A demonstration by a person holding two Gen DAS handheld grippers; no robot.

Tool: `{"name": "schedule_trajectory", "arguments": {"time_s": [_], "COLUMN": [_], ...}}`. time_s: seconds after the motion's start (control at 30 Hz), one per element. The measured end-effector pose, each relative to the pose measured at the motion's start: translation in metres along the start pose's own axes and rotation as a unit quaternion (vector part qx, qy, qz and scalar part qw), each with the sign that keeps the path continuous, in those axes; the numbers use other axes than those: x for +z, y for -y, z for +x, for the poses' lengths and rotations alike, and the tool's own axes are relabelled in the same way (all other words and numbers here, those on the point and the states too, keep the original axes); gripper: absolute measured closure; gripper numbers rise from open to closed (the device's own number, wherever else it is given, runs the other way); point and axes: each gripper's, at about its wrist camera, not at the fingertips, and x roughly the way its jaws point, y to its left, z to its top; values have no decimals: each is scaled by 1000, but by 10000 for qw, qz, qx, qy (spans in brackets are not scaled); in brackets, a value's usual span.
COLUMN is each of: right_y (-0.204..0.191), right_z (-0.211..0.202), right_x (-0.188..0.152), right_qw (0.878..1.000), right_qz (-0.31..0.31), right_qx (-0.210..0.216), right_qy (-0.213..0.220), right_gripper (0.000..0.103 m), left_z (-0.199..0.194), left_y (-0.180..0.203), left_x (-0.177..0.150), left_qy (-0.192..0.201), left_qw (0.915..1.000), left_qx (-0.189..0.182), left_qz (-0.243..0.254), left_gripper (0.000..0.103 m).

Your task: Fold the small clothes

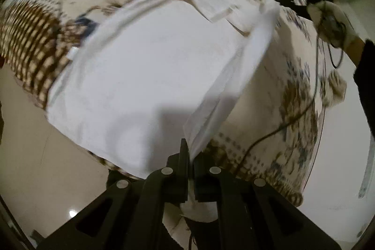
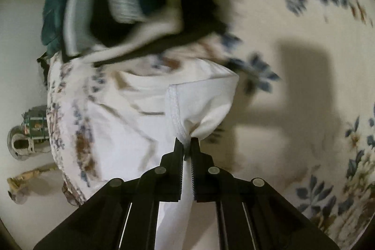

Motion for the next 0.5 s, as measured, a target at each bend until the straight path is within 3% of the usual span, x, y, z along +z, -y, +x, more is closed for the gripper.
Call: {"name": "schedule_trajectory", "arguments": {"time_s": [0.13, 0.27, 0.5], "right_y": [-76, -160, -227], "right_z": [10, 61, 148], "right_x": [13, 23, 23], "right_qw": [9989, 9933, 9823], "right_qz": [-365, -783, -1047], "right_qx": [-285, -842, -1532], "right_qy": [-39, -138, -242], "right_gripper": [97, 98, 98], "left_z": [-11, -4, 20], "left_y": [-53, -107, -181], "left_x": [27, 47, 71], "left_qy": [48, -30, -227], "left_qw": [9992, 9965, 9932], "left_qx": [-9, -51, -68], "left_qz": [-406, -840, -1143], "left_gripper": [102, 102, 102]}}
